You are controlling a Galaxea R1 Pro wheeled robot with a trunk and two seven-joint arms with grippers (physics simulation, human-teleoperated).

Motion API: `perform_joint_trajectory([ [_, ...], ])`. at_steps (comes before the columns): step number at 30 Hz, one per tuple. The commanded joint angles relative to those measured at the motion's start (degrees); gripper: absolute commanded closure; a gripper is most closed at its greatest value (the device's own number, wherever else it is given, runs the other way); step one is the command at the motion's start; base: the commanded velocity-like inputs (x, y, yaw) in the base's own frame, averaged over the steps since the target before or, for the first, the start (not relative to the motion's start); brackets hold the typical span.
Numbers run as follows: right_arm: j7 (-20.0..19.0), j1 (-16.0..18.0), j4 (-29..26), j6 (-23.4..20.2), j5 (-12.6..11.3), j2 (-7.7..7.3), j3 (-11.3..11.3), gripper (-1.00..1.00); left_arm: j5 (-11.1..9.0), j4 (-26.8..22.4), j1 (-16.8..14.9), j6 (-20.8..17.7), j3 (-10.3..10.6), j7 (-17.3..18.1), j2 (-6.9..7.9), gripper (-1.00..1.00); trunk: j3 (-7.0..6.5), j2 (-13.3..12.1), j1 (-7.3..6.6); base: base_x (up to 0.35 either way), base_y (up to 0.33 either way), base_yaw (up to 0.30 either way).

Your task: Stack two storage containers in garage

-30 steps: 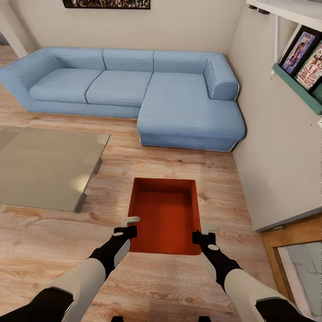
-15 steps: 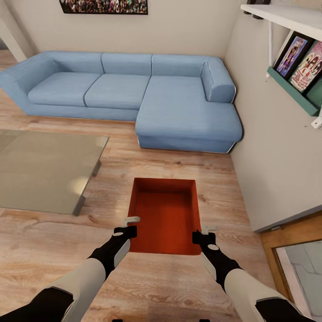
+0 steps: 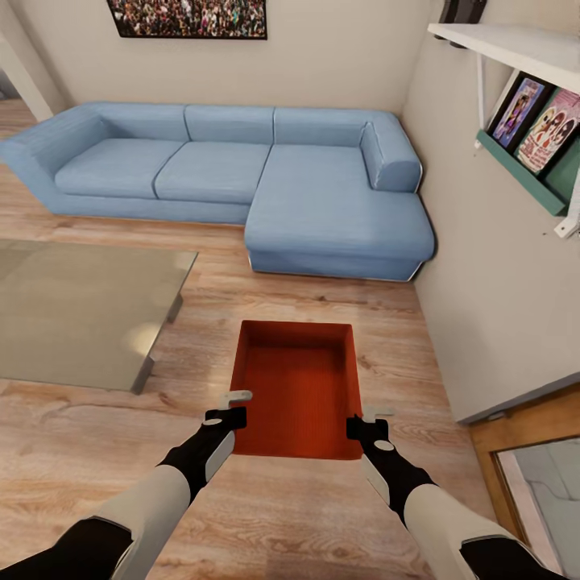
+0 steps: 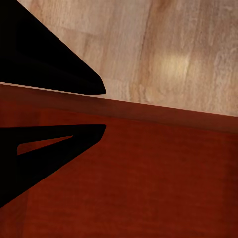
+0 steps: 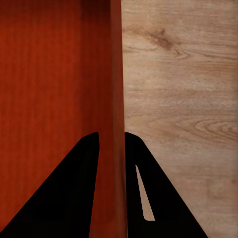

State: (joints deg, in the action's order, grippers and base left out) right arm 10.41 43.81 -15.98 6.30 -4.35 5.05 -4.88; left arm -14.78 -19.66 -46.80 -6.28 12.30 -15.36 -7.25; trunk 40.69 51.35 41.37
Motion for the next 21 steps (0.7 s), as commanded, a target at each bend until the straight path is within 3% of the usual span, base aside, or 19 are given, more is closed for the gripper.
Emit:
perform_joint_trajectory([
  [1,5.4,0.1,-2.4,0.3,0.0,0.23,0.7,1.0,-0.2,0.1,0.0,-0.4,0.1,-1.1,-0.04,1.0,-0.05,0.0,0.01,0.0,0.0,0.0],
  [21,5.4,0.1,-2.4,0.3,0.0,0.14,0.7,1.0,-0.2,0.2,0.0,-0.4,0.1,-1.1,0.01,1.0,-1.84,0.0,0.01,0.0,0.0,0.0],
])
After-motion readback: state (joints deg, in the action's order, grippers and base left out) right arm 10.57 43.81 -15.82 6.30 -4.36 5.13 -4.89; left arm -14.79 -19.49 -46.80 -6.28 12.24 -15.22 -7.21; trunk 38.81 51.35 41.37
